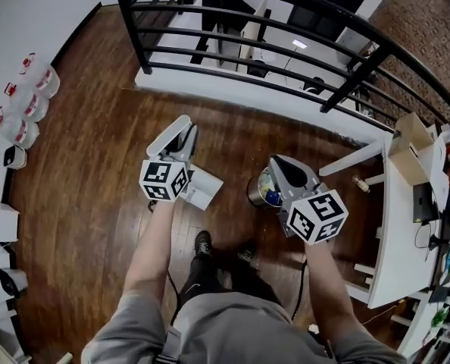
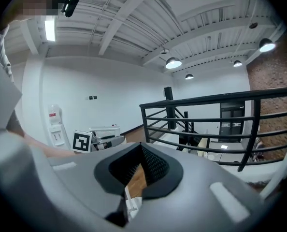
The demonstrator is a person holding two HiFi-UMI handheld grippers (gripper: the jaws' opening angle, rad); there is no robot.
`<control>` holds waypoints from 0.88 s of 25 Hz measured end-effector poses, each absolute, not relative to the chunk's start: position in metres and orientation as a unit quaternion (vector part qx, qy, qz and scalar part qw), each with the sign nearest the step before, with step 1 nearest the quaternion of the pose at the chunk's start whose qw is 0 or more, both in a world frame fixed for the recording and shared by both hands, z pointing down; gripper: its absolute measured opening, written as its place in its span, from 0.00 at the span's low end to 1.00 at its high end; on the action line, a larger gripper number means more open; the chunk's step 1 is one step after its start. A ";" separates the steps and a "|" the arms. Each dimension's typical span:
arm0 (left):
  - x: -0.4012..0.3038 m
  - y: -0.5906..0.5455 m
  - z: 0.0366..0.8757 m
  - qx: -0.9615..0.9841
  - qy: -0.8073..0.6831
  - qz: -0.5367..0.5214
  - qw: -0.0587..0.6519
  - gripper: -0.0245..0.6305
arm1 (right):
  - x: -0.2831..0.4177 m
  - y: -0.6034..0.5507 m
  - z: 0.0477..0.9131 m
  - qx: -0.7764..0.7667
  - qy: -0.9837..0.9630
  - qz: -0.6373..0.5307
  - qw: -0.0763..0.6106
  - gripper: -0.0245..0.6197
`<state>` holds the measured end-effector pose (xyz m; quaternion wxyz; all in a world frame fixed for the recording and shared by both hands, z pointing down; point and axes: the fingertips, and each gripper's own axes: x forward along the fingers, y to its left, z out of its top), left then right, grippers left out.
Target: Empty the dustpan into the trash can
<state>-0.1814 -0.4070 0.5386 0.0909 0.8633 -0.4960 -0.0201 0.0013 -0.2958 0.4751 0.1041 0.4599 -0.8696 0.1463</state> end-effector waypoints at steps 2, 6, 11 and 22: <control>-0.184 -0.408 0.553 0.860 -0.502 -0.023 0.093 0.23 | -0.002 -0.297 0.486 0.459 -0.869 0.150 0.107 0.04; -0.188 -0.409 0.574 0.849 -0.519 -0.033 0.091 0.23 | -0.003 -0.298 0.504 0.458 -0.867 0.160 0.114 0.04; -0.190 -0.397 0.598 0.844 -0.526 -0.045 0.093 0.23 | -0.002 -0.295 0.514 0.455 -0.866 0.168 0.121 0.04; -0.211 -0.369 0.629 0.823 -0.554 -0.041 0.114 0.24 | -0.005 -0.290 0.522 0.432 -0.874 0.172 0.138 0.04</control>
